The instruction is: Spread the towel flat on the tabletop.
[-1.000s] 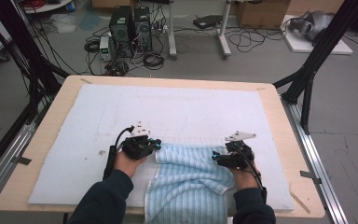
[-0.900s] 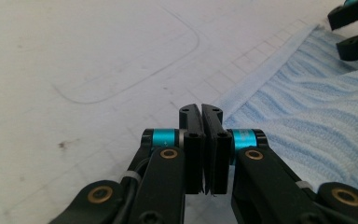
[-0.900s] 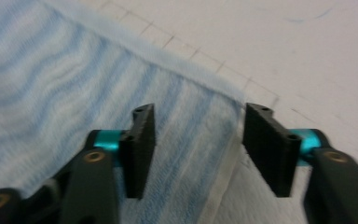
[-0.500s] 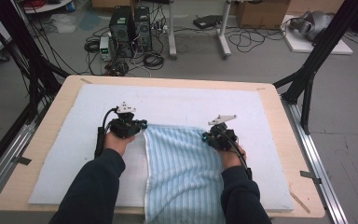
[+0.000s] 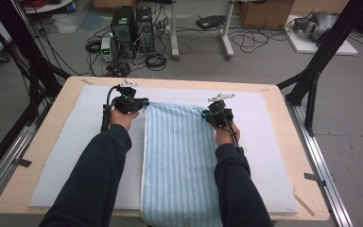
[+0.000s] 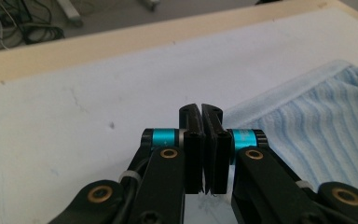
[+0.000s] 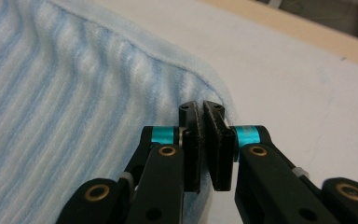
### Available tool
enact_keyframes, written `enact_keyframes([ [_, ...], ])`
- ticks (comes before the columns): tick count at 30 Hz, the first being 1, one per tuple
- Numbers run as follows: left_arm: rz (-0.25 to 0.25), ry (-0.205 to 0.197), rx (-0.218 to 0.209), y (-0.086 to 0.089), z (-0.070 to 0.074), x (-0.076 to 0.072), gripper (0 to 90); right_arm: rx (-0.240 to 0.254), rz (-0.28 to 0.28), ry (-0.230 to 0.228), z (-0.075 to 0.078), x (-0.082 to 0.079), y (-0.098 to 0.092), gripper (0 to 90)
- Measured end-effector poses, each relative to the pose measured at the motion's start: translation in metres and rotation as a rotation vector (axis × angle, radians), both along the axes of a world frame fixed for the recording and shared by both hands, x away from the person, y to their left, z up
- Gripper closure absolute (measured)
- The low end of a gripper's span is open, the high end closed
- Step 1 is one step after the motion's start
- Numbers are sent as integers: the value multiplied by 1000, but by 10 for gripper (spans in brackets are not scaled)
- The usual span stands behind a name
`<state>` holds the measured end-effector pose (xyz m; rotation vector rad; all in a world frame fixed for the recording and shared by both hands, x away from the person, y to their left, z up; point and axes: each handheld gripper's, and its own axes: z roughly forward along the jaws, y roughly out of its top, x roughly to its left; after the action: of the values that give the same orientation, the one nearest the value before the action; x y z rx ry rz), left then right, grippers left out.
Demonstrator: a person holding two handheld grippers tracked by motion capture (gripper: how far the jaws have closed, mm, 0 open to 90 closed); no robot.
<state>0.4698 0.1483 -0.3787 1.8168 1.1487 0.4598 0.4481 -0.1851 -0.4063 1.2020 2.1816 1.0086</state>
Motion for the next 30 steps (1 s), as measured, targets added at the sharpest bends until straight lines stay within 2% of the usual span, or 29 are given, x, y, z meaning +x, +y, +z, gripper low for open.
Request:
enact_keyframes([
  [3, 47, -56, -19, 0, 5, 1, 870, 20, -37, -46, 8, 4, 2, 856],
  [4, 54, -58, -15, 0, 5, 0, 865, 17, -46, -70, 11, 5, 5, 856],
  [5, 54, -52, -15, 0, 4, 0, 851, 11, -48, -78, 11, 6, 6, 854],
  [6, 69, -35, -5, -1, 2, -2, 780, 2, -51, -80, 12, 7, 8, 847],
  [7, 84, -22, -10, -1, 1, -2, 618, -12, -52, -61, 9, 9, 10, 822],
  [8, 91, -13, -27, 0, -1, -5, 548, -24, -55, -54, 8, 10, 10, 770],
  [10, 86, -7, -26, 2, -5, -11, 521, -5, -65, -23, 5, 11, 8, 702],
  [12, 84, 14, -28, 5, -10, -16, 490, 14, -68, -22, 7, 8, 4, 669],
  [15, 68, 42, -18, 9, -21, -29, 461, 29, -57, -31, 12, 2, -1, 621],
  [16, 65, 50, -19, 9, -26, -34, 452, 50, -47, -26, 14, -1, -6, 609],
  [18, 32, 94, -6, 8, -32, -41, 443, 45, -50, -12, 15, -7, -12, 592],
  [22, 17, 109, -11, 5, -45, -57, 443, 65, -55, 16, 12, -19, -31, 562],
  [28, -21, 176, 40, -3, -62, -72, 479, 63, -60, 55, -1, -38, -50, 547],
  [29, -30, 180, 58, -6, -63, -73, 487, 58, -72, 70, -5, -39, -52, 553],
  [30, -33, 166, 94, -9, -63, -75, 484, 61, -79, 80, -8, -39, -53, 555],
])
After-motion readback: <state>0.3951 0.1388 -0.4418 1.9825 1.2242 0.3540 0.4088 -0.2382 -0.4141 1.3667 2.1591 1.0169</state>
